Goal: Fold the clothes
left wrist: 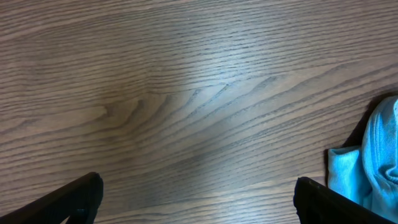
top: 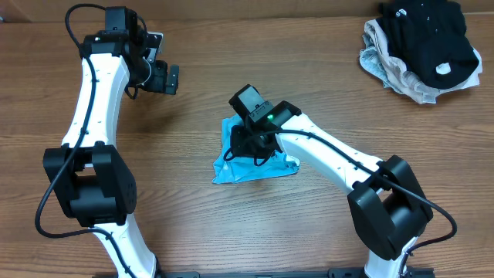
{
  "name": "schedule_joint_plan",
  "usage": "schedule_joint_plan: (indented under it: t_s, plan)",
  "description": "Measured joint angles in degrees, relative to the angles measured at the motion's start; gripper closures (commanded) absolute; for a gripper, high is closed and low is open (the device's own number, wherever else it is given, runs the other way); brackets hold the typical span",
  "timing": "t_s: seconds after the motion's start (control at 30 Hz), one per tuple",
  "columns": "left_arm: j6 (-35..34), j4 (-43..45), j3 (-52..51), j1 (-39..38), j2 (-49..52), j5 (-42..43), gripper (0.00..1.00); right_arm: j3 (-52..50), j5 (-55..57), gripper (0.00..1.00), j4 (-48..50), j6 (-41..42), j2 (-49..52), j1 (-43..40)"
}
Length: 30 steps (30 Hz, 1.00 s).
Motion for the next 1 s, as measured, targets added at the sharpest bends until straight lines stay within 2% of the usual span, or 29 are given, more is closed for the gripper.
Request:
schedule_joint_plan:
  t_s: [0.23, 0.4, 0.57, 0.7, 0.73, 0.77, 0.8, 0.87, 1.0]
  plan:
    - [0.0, 0.09, 0.0, 0.0, 0.0, 0.0, 0.0, 0.52, -1.11, 0.96, -1.44, -1.44, 0.0, 0.5]
    - [0.0, 0.17, 0.0, 0.0, 0.0, 0.0, 0.0, 4.2, -1.51, 0.96, -4.02, -5.35, 0.0, 4.72]
    - [0.0, 0.33, 0.0, 0.0, 0.0, 0.0, 0.0, 4.96, -2.49, 0.96, -11.78, -9.2, 0.0, 11.06]
    - [0.0, 0.39, 0.0, 0.0, 0.0, 0.0, 0.0, 4.98, -3.13, 0.96, -18.97, -10.75, 0.0, 13.03]
    - [0.0, 0.46, 0.0, 0.0, 0.0, 0.0, 0.0, 4.98, -3.13, 0.86, -20.31, -10.99, 0.0, 12.98]
    - [0.0, 0.57, 0.0, 0.0, 0.0, 0.0, 0.0, 4.98, -3.13, 0.64, -21.11, -11.1, 0.0, 12.79]
    - [0.0, 0.66, 0.0, 0.0, 0.0, 0.0, 0.0, 4.98, -3.17, 0.5, -21.38, -11.67, 0.0, 12.68]
    - [0.0, 1.18, 0.0, 0.0, 0.0, 0.0, 0.0, 4.98, -3.45, 0.31, -21.31, -12.83, 0.0, 12.5]
    - [0.0, 1.62, 0.0, 0.0, 0.0, 0.0, 0.0, 5.01, -3.48, 0.26, -21.24, -13.16, 0.0, 12.26]
